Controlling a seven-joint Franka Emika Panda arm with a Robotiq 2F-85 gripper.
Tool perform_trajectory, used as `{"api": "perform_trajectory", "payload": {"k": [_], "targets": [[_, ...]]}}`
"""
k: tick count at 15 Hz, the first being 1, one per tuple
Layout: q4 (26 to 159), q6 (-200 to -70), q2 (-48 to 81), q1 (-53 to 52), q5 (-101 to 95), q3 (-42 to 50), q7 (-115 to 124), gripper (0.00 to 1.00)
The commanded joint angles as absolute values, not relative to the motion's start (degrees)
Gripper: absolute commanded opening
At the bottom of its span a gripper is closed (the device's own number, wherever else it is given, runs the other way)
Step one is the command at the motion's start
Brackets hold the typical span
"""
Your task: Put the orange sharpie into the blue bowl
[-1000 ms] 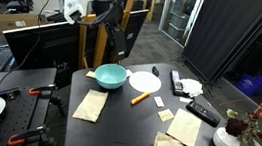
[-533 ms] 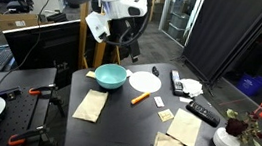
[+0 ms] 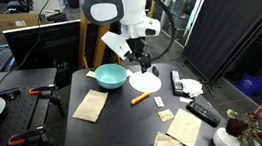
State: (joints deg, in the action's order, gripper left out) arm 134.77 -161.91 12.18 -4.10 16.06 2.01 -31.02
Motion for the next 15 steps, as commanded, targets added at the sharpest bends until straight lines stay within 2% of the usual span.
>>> {"api": "perform_trajectory", "payload": {"k": [1, 8, 15], "targets": [[129.6, -160.86, 18.13, 2.76, 14.15, -3.5, -34.39, 1.0], [125.44, -158.82, 25.16, 6.92, 2.34, -4.19, -33.02, 1.0], [123.79, -158.58, 28.74, 6.65, -3.53, -4.26, -31.91, 1.0]]}}
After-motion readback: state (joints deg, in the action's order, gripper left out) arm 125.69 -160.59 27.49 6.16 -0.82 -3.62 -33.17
